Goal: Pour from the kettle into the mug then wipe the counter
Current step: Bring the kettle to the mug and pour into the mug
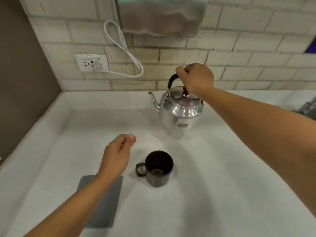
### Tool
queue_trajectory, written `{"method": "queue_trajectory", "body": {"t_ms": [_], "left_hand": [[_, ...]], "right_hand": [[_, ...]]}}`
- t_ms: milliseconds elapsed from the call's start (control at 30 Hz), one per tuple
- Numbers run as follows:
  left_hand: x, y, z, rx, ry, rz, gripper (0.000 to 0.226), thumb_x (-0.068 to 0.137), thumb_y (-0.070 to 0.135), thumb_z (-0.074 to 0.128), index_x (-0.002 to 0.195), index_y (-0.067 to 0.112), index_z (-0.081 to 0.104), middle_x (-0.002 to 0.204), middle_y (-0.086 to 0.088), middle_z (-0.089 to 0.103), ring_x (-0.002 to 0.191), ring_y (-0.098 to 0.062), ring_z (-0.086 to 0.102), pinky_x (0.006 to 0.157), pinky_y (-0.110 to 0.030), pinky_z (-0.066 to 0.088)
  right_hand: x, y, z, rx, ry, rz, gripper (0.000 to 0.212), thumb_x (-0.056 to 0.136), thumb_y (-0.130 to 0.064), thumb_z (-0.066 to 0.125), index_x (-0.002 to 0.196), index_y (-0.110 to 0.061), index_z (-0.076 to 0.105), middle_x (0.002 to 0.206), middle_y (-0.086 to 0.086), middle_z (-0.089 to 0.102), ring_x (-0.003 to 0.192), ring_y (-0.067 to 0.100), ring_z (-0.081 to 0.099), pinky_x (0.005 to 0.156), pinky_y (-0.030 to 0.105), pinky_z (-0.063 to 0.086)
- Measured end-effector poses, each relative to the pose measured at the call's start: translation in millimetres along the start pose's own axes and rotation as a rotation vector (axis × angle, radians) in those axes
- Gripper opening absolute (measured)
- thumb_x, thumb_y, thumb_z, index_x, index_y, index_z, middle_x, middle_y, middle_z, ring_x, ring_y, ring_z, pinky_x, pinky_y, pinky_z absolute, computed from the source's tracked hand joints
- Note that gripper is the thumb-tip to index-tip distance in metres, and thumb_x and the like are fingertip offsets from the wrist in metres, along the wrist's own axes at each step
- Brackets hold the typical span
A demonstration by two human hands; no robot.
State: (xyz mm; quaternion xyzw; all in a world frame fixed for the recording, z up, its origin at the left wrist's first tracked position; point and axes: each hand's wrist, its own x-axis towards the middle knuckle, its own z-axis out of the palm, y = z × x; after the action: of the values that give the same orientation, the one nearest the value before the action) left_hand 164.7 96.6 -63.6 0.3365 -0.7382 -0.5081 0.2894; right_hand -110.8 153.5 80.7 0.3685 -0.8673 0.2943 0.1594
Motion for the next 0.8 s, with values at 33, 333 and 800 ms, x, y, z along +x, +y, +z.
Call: {"method": "queue_trajectory", "body": {"t_ms": [33, 333, 800], "left_hand": [[-10.2, -7.0, 2.9, -0.014, 0.007, -0.013, 0.033, 0.094, 0.047, 0.045, 0.091, 0.026, 0.069, 0.094, 0.013, 0.072, 0.093, 0.002, 0.064, 0.084, -0.02, 0.045], [-49.5, -43.9, 30.9, -0.092, 0.015, -0.099, 0.048, 0.096, 0.05, 0.037, 0.07, 0.02, 0.064, 0.073, 0.005, 0.069, 0.076, -0.015, 0.061, 0.072, -0.027, 0.044], [-48.4, -30.4, 50.9, -0.05, 0.013, -0.075, 0.04, 0.099, 0.035, 0.034, 0.062, 0.021, 0.037, 0.06, 0.006, 0.042, 0.058, -0.013, 0.041, 0.063, -0.031, 0.035]], "right_hand": [[-6.5, 0.3, -11.7, -0.024, 0.006, 0.0, 0.045, 0.077, -0.047, 0.038, 0.044, -0.016, 0.043, 0.041, 0.0, 0.037, 0.04, 0.018, 0.034, 0.042, 0.025, 0.025], [-86.7, 19.8, -62.8, -0.093, -0.039, -0.049, 0.04, 0.072, -0.043, 0.043, 0.043, -0.017, 0.037, 0.037, -0.002, 0.026, 0.038, 0.018, 0.024, 0.041, 0.022, 0.022], [-131.1, 9.0, -67.2, -0.336, -0.111, -0.265, 0.043, 0.076, -0.036, 0.044, 0.043, -0.012, 0.031, 0.038, 0.002, 0.026, 0.04, 0.02, 0.024, 0.044, 0.023, 0.019]]}}
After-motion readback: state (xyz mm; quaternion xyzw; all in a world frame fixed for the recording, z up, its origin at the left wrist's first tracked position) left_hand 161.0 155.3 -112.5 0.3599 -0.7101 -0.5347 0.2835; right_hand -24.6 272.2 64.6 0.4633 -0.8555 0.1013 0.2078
